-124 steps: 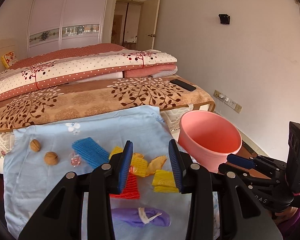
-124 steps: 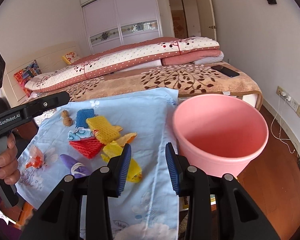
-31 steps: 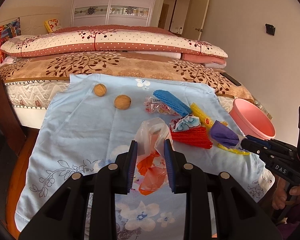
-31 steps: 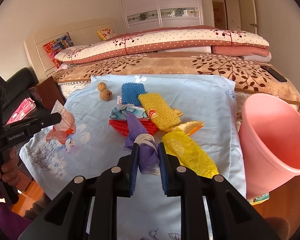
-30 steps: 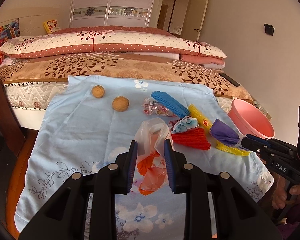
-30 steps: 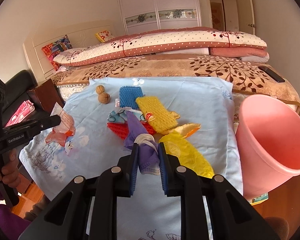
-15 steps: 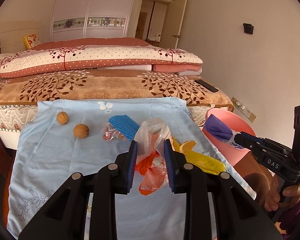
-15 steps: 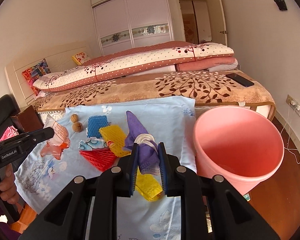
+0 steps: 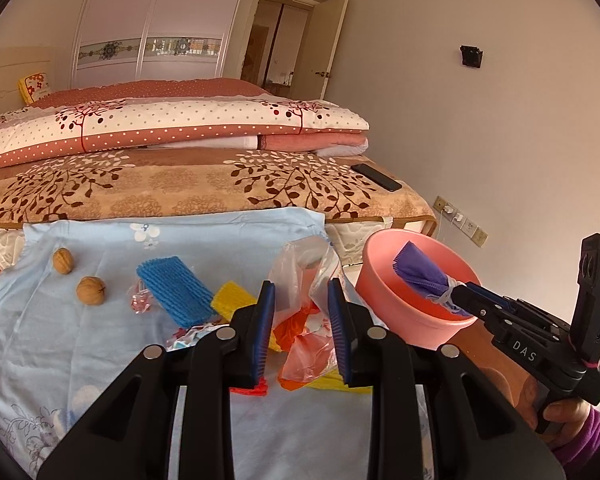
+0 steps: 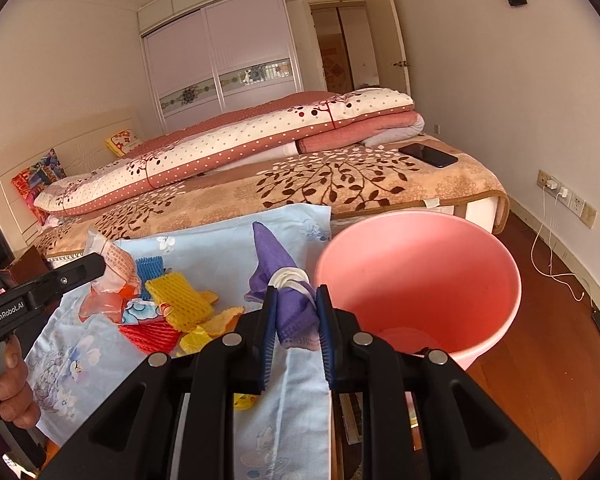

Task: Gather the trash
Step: 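Carry the clear plastic bag and purple cloth bag in both tools over the pink bucket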

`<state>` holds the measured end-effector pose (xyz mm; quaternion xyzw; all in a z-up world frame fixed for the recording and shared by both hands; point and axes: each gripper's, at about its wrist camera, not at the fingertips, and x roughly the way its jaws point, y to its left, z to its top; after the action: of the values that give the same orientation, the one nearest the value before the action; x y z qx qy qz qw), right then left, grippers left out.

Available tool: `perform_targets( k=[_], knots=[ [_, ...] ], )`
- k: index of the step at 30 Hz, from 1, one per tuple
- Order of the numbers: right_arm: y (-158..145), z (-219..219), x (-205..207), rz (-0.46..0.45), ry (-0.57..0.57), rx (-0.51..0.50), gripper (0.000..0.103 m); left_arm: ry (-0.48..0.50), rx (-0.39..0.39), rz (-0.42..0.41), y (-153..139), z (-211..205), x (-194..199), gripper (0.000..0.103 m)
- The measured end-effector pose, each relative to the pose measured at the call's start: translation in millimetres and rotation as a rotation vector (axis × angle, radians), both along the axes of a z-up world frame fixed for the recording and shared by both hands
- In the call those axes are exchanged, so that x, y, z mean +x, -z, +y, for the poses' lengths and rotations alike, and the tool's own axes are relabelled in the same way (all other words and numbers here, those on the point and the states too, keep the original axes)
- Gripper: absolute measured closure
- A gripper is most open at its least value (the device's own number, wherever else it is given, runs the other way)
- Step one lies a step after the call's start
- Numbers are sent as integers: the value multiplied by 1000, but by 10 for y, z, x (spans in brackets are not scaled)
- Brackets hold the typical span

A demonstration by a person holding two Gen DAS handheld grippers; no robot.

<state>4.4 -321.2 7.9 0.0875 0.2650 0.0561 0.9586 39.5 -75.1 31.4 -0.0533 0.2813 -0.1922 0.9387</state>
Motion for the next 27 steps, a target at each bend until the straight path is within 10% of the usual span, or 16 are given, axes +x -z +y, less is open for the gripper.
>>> perform_targets(
  k=[27],
  knots=[
    [251, -718, 236, 74, 193, 54, 84, 188, 7, 48, 176, -1228, 478, 76]
  ],
)
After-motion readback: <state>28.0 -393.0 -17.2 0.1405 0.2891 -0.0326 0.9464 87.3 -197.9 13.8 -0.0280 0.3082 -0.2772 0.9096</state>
